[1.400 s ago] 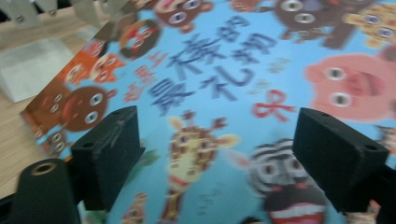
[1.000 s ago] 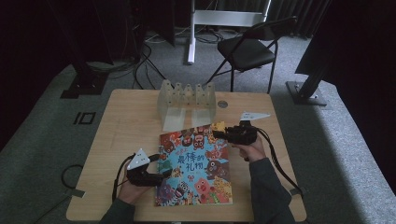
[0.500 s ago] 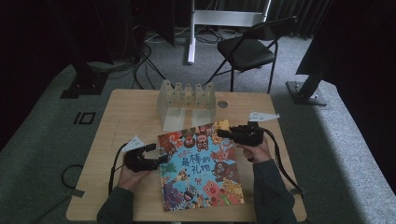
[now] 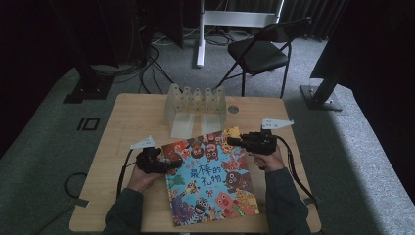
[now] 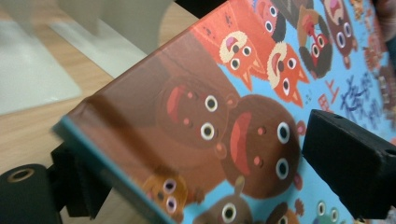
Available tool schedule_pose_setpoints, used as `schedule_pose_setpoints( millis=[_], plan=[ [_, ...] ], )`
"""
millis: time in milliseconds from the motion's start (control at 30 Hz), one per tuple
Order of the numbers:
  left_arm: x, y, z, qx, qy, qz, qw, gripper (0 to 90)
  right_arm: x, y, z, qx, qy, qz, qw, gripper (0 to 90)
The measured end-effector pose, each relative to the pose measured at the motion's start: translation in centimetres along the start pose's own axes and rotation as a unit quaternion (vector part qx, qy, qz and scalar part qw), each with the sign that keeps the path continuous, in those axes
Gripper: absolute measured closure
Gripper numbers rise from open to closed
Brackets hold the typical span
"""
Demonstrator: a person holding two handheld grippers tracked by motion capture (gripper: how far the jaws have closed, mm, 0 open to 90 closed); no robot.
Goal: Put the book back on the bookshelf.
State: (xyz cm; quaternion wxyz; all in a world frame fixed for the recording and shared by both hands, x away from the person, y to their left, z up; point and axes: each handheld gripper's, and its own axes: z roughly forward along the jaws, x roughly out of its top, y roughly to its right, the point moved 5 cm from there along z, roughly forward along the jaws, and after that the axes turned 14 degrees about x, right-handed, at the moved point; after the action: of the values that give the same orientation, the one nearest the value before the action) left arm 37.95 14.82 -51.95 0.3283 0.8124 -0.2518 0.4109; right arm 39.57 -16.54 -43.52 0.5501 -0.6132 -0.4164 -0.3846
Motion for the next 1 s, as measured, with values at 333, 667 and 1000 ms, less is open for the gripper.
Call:
schedule_pose_setpoints(
  millis=[333, 667, 1000],
  plan=[
    [0.4, -0.3, -1.0, -0.007, 0.003, -0.018, 0.9998, 31.2, 0.1, 0.3, 0.0, -0.038, -0.024, -0.003, 0.9990, 69.0],
    [3.5, 1.7, -3.6, 0.012, 0.033, 0.056, 0.9978, 54.8, 0.3, 0.7, -1.0, -0.168, -0.072, -0.029, 0.9828, 49.6],
    [6.4, 3.0, -5.2, 0.001, 0.073, 0.093, 0.9930, 66.1, 1.5, -0.1, -1.7, -0.198, -0.039, -0.061, 0.9776, 51.9]
  ],
)
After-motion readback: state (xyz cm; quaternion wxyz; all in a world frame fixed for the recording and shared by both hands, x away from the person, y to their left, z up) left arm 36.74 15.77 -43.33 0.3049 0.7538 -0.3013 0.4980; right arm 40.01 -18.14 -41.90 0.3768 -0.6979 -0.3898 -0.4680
